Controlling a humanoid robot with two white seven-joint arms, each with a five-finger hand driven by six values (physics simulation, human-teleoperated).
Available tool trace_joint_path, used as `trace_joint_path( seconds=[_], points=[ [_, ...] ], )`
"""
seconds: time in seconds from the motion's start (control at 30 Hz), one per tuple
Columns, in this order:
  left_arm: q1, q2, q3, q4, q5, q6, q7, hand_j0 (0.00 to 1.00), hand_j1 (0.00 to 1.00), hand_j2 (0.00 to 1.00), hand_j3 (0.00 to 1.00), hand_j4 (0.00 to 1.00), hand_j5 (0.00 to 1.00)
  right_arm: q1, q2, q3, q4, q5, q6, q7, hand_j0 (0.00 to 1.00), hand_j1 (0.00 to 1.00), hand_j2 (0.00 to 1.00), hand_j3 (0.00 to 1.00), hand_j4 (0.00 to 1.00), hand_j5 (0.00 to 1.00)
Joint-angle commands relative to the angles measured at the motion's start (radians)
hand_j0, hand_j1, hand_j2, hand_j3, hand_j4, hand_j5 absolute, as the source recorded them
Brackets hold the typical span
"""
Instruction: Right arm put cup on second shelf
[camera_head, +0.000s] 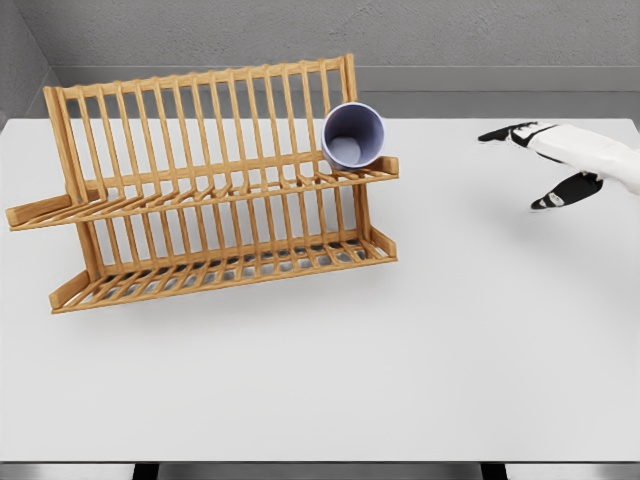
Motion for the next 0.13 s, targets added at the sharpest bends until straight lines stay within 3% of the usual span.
trace_joint_path(
  seconds=[0.0, 0.1],
  points=[
    [0.0, 0.0, 0.0, 0.0, 0.001, 0.0, 0.0, 1.0, 1.0, 1.0, 1.0, 1.0, 1.0, 0.0, 0.015, -0.074, 0.018, 0.023, -0.013, -0.001, 1.0, 1.0, 1.0, 1.0, 1.0, 1.0],
    [0.0, 0.0, 0.0, 0.0, 0.001, 0.0, 0.0, 1.0, 1.0, 1.0, 1.0, 1.0, 1.0, 0.0, 0.017, -0.074, 0.015, 0.026, -0.013, -0.001, 1.0, 1.0, 1.0, 1.0, 1.0, 1.0]
  ],
)
